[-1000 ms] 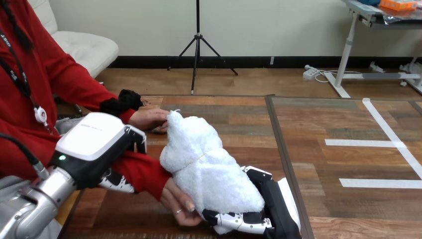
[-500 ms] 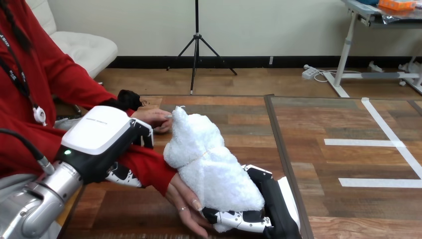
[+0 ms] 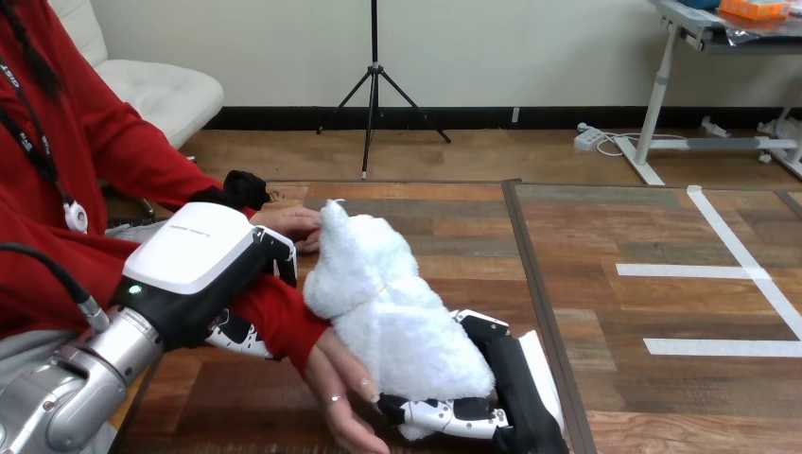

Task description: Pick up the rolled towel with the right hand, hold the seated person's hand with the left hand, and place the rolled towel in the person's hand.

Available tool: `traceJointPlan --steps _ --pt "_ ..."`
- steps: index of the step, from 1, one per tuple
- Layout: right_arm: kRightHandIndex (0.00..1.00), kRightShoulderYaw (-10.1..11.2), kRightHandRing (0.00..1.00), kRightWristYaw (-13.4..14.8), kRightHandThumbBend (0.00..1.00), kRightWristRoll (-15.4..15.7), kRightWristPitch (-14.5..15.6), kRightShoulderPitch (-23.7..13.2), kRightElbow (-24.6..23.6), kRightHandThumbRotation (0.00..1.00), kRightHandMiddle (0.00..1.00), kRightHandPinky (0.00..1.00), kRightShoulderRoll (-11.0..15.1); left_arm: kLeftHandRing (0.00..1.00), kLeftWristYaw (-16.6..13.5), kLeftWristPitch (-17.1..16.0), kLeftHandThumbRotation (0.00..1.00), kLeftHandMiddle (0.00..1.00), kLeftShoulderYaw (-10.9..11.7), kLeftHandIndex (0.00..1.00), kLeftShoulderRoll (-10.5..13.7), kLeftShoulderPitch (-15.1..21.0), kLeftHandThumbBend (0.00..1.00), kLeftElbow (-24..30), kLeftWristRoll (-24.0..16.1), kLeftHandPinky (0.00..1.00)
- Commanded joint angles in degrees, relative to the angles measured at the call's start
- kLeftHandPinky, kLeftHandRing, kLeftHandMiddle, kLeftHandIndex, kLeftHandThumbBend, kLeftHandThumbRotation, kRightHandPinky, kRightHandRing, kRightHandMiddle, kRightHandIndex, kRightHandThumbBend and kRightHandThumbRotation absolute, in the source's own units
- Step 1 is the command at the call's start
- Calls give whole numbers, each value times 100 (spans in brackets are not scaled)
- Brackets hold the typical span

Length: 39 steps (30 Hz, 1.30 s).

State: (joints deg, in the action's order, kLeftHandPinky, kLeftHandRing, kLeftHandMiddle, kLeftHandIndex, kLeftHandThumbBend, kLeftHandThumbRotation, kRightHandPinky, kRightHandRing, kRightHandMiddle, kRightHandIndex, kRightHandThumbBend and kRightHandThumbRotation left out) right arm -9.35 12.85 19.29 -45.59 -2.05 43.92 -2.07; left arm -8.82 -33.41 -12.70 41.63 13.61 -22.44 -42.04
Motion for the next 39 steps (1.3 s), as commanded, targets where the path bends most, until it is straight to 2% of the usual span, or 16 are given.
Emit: traceJointPlan --steps 1,11,32,39 --pt "20 -334 11 -92 57 229 -4 -280 -359 0 19 7 -132 31 -105 -157 9 36 33 40 -303 613 82 523 129 28" --pt "20 -353 11 -107 57 226 89 -245 -446 0 19 6 -131 30 -206 -250 9 36 22 39 -337 642 82 422 121 27" --pt "20 -306 11 -204 57 76 119 -217 -524 0 19 6 -98 33 -28 -120 8 38 49 40 -367 572 82 470 198 30" --pt "20 -304 11 -158 57 117 120 -226 -549 0 19 6 -76 33 -68 -122 7 38 59 41 -379 552 83 454 155 30"
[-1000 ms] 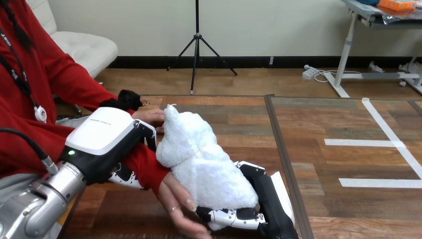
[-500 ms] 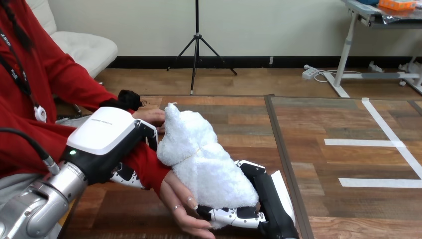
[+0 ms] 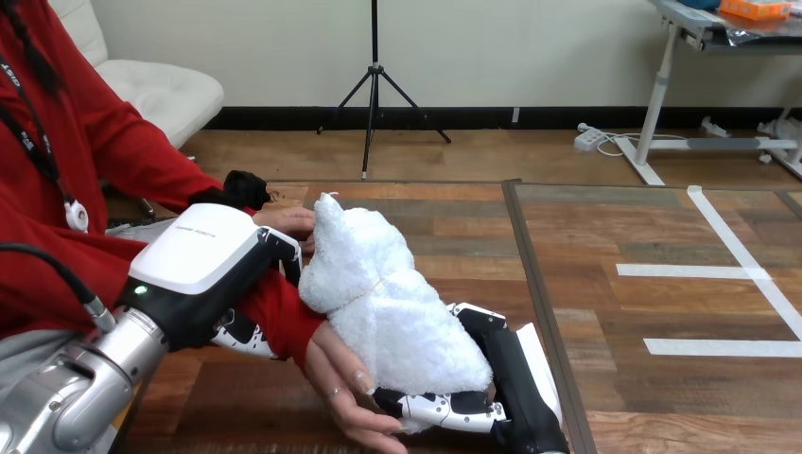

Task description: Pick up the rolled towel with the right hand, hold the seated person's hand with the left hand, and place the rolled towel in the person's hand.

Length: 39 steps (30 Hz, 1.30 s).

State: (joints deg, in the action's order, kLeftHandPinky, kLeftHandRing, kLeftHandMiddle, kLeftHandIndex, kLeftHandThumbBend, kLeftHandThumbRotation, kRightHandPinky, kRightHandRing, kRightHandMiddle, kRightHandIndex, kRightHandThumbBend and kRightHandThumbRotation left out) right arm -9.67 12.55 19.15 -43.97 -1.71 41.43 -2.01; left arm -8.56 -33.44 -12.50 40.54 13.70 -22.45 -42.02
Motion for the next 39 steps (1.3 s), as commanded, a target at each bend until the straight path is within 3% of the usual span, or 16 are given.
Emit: traceJointPlan --steps 1,17,29,39 --pt "20 -272 11 -125 57 134 -43 -261 -301 0 19 6 -80 33 -93 -114 7 38 39 41 -270 541 83 457 147 30" --pt "22 -247 12 -174 61 71 23 -280 -327 0 20 7 -79 34 -228 -206 7 39 35 42 -279 557 84 337 110 30" --pt "38 -239 16 -315 68 -27 378 -215 -549 0 25 10 -73 36 -259 -251 9 42 47 46 -301 539 85 264 169 33" --pt "59 -228 43 -620 72 -305 728 -97 -851 1 52 33 -76 49 -266 -294 14 55 66 61 -281 494 87 264 174 45"
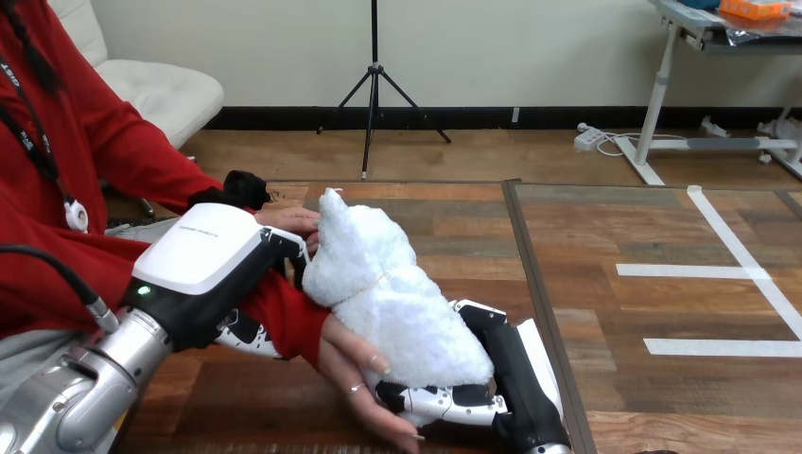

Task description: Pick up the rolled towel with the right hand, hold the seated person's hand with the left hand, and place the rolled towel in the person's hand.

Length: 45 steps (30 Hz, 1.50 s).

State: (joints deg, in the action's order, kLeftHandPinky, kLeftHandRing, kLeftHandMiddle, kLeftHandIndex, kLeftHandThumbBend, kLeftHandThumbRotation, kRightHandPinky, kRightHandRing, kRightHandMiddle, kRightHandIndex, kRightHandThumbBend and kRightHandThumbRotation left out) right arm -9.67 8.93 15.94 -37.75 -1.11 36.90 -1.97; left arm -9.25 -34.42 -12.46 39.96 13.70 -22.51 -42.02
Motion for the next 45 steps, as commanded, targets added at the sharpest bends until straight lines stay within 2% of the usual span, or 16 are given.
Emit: traceJointPlan --steps 1,3,4,11,12,19,27,35,45 --pt "61 -229 45 -270 72 1 136 -145 -429 1 54 36 -80 51 -198 -199 15 57 64 62 -222 491 88 270 170 47" --pt "64 -230 49 -289 72 -20 202 -116 -498 2 57 41 -79 53 -196 -209 16 59 69 65 -217 480 88 272 170 49" --pt "69 -230 55 -297 72 -29 236 -100 -536 6 62 46 -79 56 -194 -214 17 62 72 69 -214 474 89 273 171 52" --pt "84 -230 73 -458 73 -155 487 13 -819 20 77 65 -60 67 -248 -139 24 73 97 80 -179 387 94 376 59 63" --pt "88 -229 78 -482 74 -173 531 28 -861 25 81 71 -58 71 -254 -126 26 76 97 83 -174 378 96 392 40 67" --pt "96 -216 89 -545 76 -139 722 104 -1093 39 90 83 11 81 -228 -34 33 83 106 91 -157 304 99 490 10 79" --pt "100 -149 96 -677 77 -229 907 147 -1259 49 96 90 57 87 -107 76 41 89 129 96 -150 194 100 599 103 85" --pt "100 -112 98 -772 77 -308 1155 195 -1450 51 99 92 110 90 113 261 46 93 147 99 -136 57 100 768 219 87" --pt "100 -77 99 -831 77 -356 1283 241 -1600 53 99 94 204 91 152 345 48 94 176 100 -141 -100 100 878 255 87"
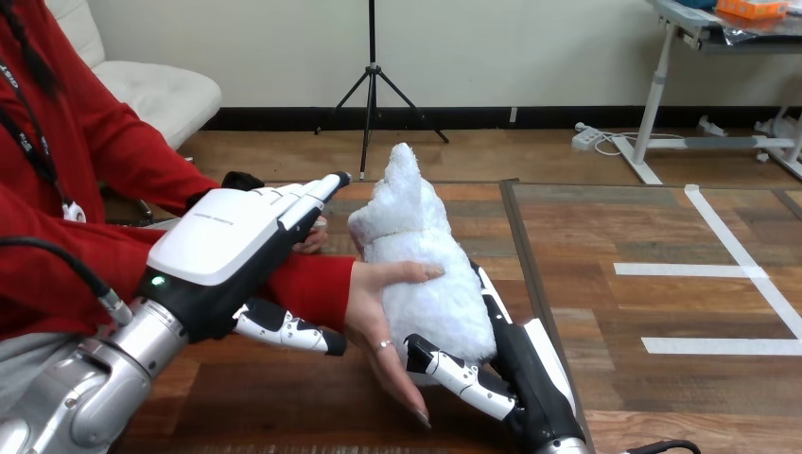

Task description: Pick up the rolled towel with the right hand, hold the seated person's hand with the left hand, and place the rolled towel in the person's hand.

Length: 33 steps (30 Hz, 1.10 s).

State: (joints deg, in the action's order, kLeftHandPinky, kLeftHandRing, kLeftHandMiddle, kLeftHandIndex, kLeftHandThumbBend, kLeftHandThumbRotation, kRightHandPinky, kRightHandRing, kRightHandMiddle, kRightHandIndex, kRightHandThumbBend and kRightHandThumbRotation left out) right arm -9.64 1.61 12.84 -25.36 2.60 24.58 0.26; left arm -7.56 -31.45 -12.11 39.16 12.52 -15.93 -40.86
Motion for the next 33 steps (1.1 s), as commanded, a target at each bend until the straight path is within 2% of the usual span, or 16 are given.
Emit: traceJointPlan --steps 1,13,23,33 --pt "100 -74 99 -106 77 -43 67 -124 -391 53 100 94 -5 91 -31 38 48 94 144 100 -64 2 100 217 143 87" --pt "100 10 99 -183 75 -91 241 -62 -597 55 100 94 97 92 -141 -31 52 95 166 100 -69 -152 100 195 139 87" --pt "100 117 99 -259 74 -202 238 -56 -634 55 100 94 170 93 -243 -96 54 97 202 100 -88 -289 100 201 174 87" --pt "100 210 98 -205 73 -233 250 -60 -646 55 99 94 284 94 -314 -212 55 98 243 100 -110 -431 100 190 323 89"
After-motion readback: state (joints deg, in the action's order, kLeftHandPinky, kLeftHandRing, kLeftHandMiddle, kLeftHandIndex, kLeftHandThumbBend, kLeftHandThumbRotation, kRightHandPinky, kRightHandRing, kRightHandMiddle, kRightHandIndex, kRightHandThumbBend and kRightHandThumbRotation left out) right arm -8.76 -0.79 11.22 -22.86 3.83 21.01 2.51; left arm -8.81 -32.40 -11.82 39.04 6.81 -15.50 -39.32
